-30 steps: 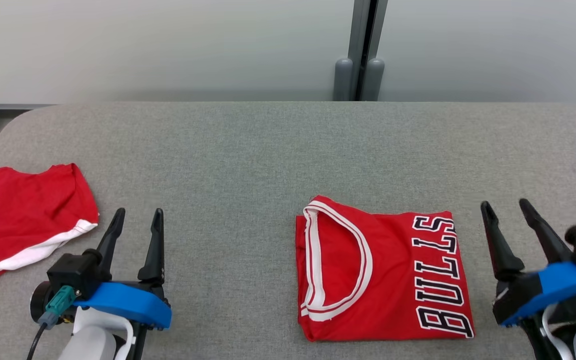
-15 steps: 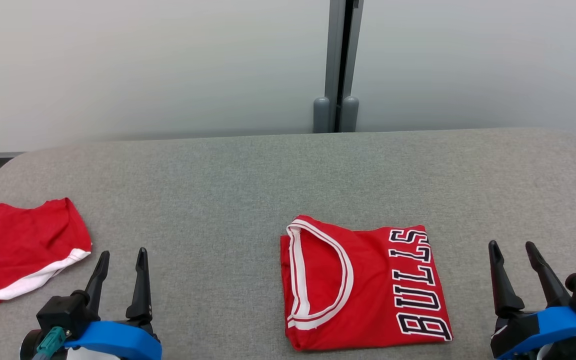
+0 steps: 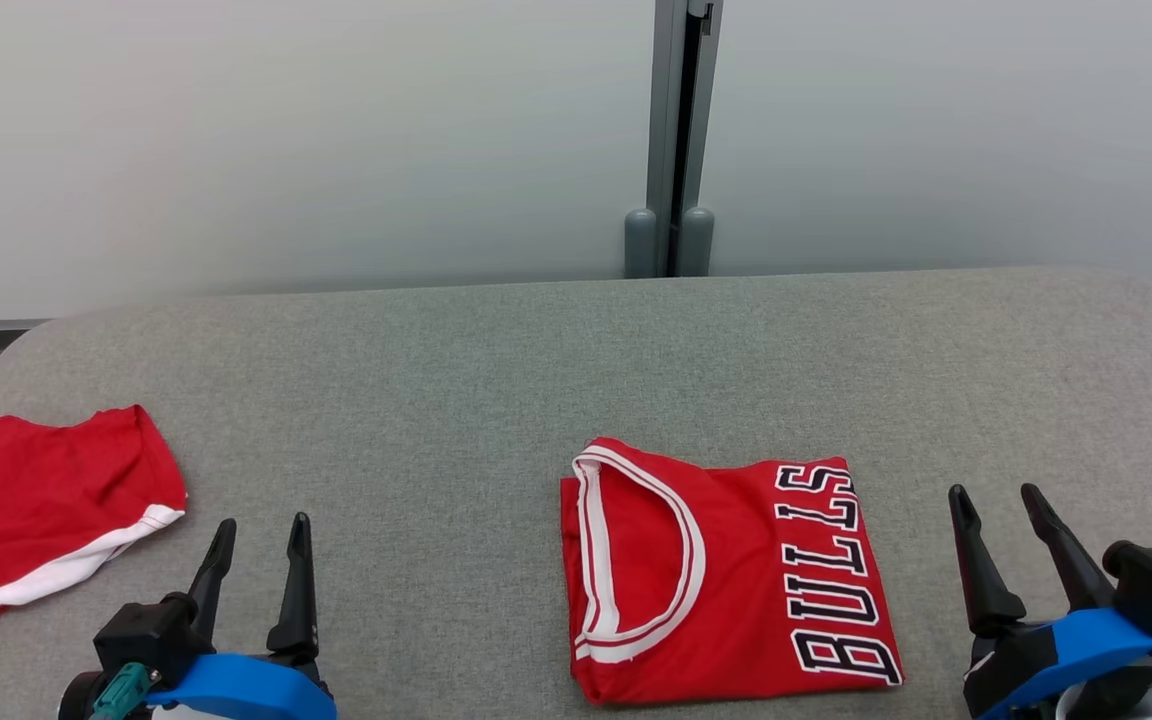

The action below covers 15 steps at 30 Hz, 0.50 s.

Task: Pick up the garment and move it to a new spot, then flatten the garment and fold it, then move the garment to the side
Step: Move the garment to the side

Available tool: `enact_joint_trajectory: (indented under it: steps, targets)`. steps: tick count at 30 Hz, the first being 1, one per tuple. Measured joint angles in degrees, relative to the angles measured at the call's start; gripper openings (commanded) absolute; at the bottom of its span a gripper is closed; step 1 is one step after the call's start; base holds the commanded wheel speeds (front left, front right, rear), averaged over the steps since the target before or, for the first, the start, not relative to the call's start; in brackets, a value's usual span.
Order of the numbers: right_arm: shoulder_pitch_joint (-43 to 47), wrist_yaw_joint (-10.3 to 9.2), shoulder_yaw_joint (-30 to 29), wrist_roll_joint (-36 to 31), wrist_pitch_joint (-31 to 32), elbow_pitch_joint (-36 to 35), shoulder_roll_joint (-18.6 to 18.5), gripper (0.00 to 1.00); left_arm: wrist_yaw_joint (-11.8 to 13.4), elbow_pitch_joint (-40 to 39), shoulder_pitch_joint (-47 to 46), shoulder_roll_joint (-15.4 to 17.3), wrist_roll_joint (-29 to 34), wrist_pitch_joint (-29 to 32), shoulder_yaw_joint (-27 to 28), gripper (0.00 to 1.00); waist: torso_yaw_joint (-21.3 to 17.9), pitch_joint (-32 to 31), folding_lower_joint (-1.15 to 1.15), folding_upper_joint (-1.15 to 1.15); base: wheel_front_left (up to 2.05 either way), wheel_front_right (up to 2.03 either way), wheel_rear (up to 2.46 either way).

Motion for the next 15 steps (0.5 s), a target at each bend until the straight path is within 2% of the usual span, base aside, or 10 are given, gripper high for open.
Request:
enact_joint_trajectory:
  steps: [10,15]
  targets:
    - [-0.08,0.00,0.32,0.25,1.07,0.74,0.12,1.00,-0.09,-0.09,-0.09,-0.04,0.31,0.00,0.15,1.00,-0.03,0.75,0.00,0.00,0.00,0.00,0.00]
    - [-2.48,0.00,2.41,0.58,3.71,0.40,-0.55,1.00,-0.14,-0.69,-0.65,-0.08,0.43,-0.01,-0.16,1.00,0.40,1.78,0.00,0.00,0.00,0.00,0.00]
